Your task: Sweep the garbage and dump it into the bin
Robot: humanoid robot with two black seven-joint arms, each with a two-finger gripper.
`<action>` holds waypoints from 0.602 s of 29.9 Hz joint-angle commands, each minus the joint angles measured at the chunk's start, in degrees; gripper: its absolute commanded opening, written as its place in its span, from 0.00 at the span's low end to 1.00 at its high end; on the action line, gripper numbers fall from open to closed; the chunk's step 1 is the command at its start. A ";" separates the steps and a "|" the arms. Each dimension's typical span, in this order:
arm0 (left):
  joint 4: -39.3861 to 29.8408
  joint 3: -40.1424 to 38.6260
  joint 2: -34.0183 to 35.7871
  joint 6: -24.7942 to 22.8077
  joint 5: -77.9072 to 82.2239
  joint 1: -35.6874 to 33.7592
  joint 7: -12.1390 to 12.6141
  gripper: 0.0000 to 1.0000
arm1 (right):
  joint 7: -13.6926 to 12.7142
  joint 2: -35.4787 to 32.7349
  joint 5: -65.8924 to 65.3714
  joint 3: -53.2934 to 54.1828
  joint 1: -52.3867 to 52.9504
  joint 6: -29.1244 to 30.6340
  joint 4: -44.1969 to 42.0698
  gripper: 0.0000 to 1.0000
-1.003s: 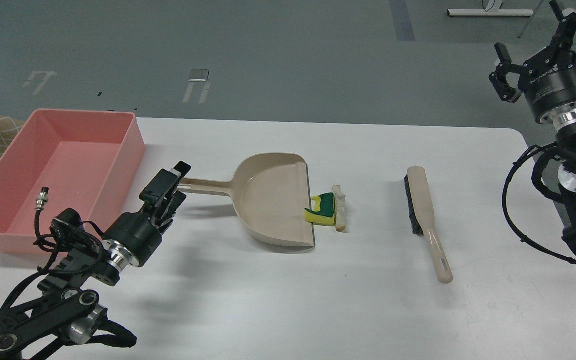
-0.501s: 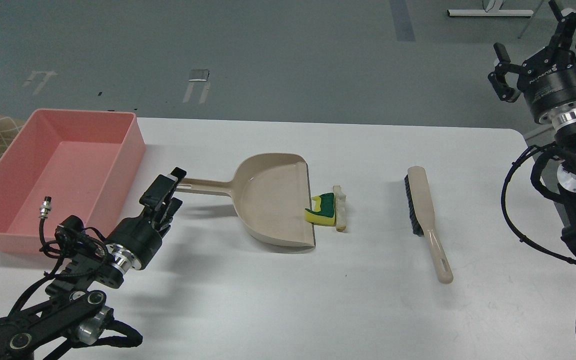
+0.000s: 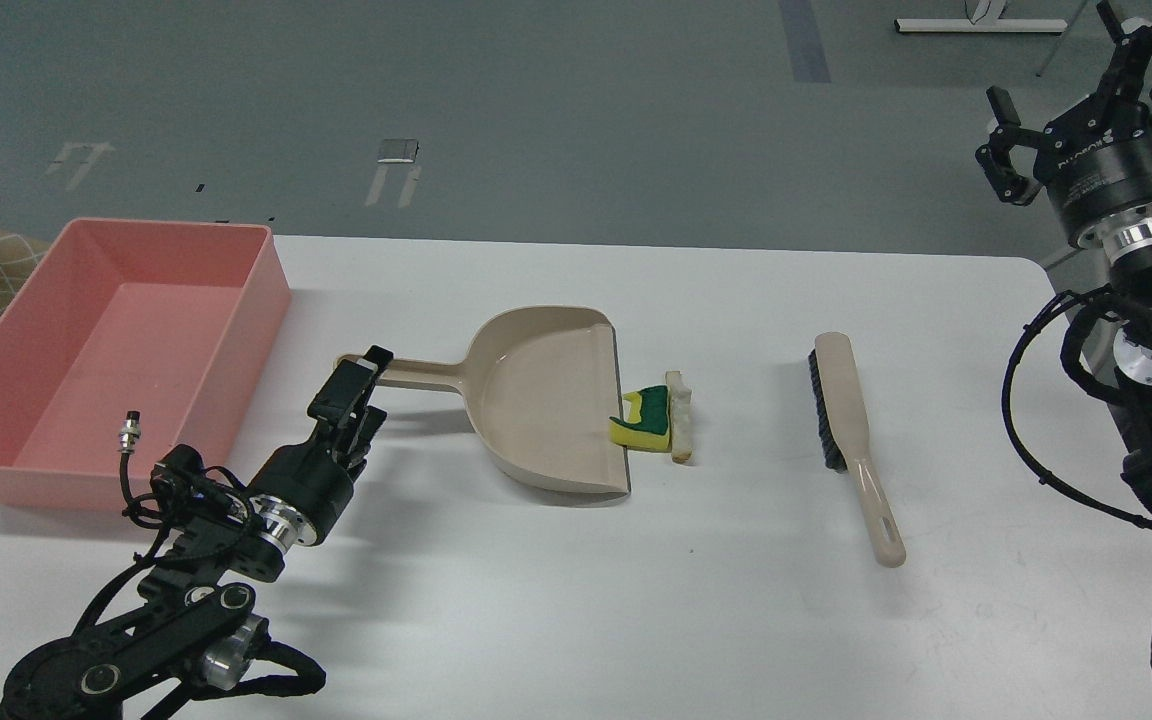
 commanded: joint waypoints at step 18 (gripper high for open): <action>8.14 -0.35 -4.51 1.84 -0.79 -3.64 -1.50 0.98 | -0.02 0.29 0.00 0.02 -0.01 0.00 0.14 1.00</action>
